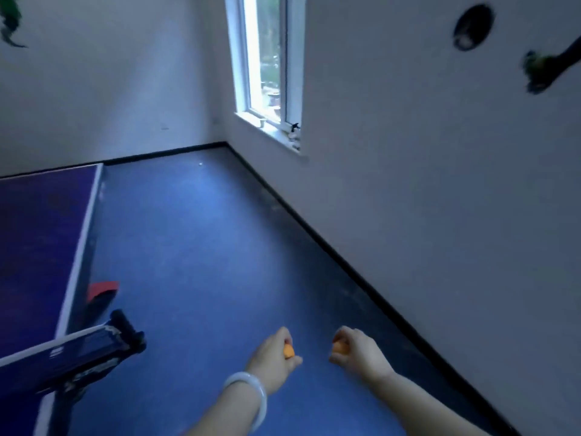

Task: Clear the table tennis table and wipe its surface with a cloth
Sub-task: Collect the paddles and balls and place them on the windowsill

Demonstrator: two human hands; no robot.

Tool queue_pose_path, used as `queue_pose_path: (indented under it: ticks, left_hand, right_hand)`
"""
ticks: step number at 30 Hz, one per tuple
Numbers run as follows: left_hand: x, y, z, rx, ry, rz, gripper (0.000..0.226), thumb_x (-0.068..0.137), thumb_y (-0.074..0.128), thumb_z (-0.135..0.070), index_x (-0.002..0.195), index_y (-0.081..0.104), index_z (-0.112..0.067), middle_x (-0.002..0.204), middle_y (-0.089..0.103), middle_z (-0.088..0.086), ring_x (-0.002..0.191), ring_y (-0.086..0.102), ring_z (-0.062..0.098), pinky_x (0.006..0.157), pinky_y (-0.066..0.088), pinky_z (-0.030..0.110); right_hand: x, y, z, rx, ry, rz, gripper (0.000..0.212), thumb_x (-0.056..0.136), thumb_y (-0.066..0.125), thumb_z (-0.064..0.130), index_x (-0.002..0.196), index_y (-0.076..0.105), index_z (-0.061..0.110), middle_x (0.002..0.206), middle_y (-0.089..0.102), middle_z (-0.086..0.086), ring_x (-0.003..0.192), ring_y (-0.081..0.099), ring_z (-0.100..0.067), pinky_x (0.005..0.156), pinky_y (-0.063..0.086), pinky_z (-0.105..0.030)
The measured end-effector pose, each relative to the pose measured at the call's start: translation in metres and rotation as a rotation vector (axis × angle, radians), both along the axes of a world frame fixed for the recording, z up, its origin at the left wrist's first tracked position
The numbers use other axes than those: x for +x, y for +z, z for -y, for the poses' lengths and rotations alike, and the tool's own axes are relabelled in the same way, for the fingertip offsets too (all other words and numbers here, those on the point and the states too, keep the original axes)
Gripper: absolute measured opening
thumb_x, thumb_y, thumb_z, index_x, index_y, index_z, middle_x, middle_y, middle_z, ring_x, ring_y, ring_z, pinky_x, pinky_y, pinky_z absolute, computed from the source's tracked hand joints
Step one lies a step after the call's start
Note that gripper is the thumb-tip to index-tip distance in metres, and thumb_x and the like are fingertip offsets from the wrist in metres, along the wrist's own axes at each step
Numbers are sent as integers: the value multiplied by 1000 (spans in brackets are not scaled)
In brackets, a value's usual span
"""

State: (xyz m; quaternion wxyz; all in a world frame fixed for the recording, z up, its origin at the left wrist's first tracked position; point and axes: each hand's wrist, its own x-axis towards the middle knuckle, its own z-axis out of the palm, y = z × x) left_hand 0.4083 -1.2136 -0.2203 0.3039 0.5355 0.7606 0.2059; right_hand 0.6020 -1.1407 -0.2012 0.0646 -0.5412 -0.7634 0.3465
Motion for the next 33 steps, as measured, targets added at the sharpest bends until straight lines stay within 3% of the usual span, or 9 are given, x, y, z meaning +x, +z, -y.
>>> queue_pose_path:
  ticks: [5, 11, 14, 18, 23, 27, 30, 33]
  left_hand:
    - [158, 8, -63, 51, -301, 7, 15, 92, 60, -36, 101, 54, -25, 105, 47, -7, 94, 47, 14, 80, 41, 29]
    - [308, 13, -115, 7, -584, 14, 17, 96, 49, -40, 94, 47, -24, 102, 42, -7, 87, 53, 19, 75, 49, 38]
    - [372, 9, -141, 3, -719, 17, 17, 97, 48, -39, 93, 46, -23, 100, 44, -9, 85, 50, 15, 78, 47, 36]
    - [452, 3, -183, -7, -865, 31, 19, 97, 49, -37, 96, 48, -18, 101, 46, -6, 90, 51, 18, 83, 46, 35]
    - [542, -1, -231, -24, -1004, 38, 19, 98, 47, -37, 98, 46, -18, 104, 45, -4, 90, 50, 20, 84, 46, 36]
    - [601, -1, -254, -37, -1097, 18, 18, 99, 47, -35, 100, 46, -17, 108, 45, -1, 96, 50, 23, 86, 43, 34]
    - [637, -6, -264, -46, -1150, 22, 19, 99, 47, -35, 100, 46, -15, 107, 46, -1, 93, 49, 19, 81, 41, 32]
    - [674, -10, -276, -59, -1171, 1, 20, 99, 46, -35, 100, 46, -15, 106, 45, -2, 90, 47, 16, 76, 38, 28]
  right_hand:
    - [160, 8, -7, 28, -291, -4, 23, 81, 71, 32, 102, 63, 26, 103, 56, 2, 86, 55, -12, 75, 45, -21]
    - [300, 7, 0, 34, -604, -19, 22, 80, 75, 35, 92, 58, 27, 96, 52, 5, 77, 54, -13, 67, 48, -25]
    - [360, 5, -5, 40, -729, -10, 25, 79, 75, 33, 97, 61, 22, 97, 52, 3, 84, 56, -16, 70, 52, -28]
    - [433, 4, -22, 34, -869, 23, 29, 79, 74, 34, 102, 62, 22, 103, 54, 0, 92, 57, -19, 78, 47, -27]
    - [512, 3, -44, 1, -1029, 49, 30, 78, 76, 39, 94, 53, 29, 102, 51, 3, 90, 54, -15, 77, 41, -26]
    - [563, 1, -55, 2, -1165, 22, 32, 77, 78, 37, 90, 51, 25, 94, 50, 5, 80, 51, -10, 68, 36, -24]
    - [594, -7, -58, 3, -1222, -22, 30, 79, 75, 34, 89, 48, 25, 87, 56, 7, 72, 50, -2, 58, 36, -17]
    - [632, -14, -69, 9, -1251, -86, 25, 82, 72, 32, 89, 49, 25, 87, 57, 7, 72, 50, -2, 57, 36, -13]
